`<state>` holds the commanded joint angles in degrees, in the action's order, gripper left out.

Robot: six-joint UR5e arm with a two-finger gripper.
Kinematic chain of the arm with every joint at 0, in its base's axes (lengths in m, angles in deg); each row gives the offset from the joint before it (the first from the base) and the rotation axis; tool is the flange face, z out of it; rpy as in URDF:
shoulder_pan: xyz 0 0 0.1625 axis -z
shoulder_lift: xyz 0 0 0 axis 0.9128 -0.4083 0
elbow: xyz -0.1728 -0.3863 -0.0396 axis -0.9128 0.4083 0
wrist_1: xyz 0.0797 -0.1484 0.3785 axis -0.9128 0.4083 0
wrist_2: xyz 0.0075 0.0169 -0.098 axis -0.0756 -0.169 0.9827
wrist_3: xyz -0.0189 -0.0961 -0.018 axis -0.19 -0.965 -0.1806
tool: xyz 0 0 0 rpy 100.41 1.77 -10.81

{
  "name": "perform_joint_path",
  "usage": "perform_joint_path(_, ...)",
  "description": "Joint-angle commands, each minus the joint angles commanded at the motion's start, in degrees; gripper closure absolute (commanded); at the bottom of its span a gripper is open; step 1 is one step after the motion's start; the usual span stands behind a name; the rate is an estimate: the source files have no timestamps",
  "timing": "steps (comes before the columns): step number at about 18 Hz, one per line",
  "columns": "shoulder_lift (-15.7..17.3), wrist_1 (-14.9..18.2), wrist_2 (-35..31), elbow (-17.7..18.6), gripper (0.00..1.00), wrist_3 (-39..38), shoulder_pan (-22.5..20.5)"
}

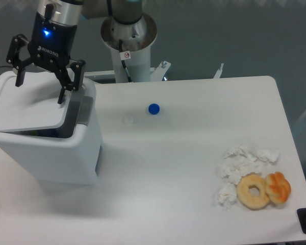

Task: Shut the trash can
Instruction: 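Press the lid down with the gripper until it lies flat on the can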

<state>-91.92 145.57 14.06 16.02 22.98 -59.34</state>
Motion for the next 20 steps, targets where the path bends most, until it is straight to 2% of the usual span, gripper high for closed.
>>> perform_joint_path(20,-0.8,0.1,-0.1,1.8,0.00,1.2,-0.8)
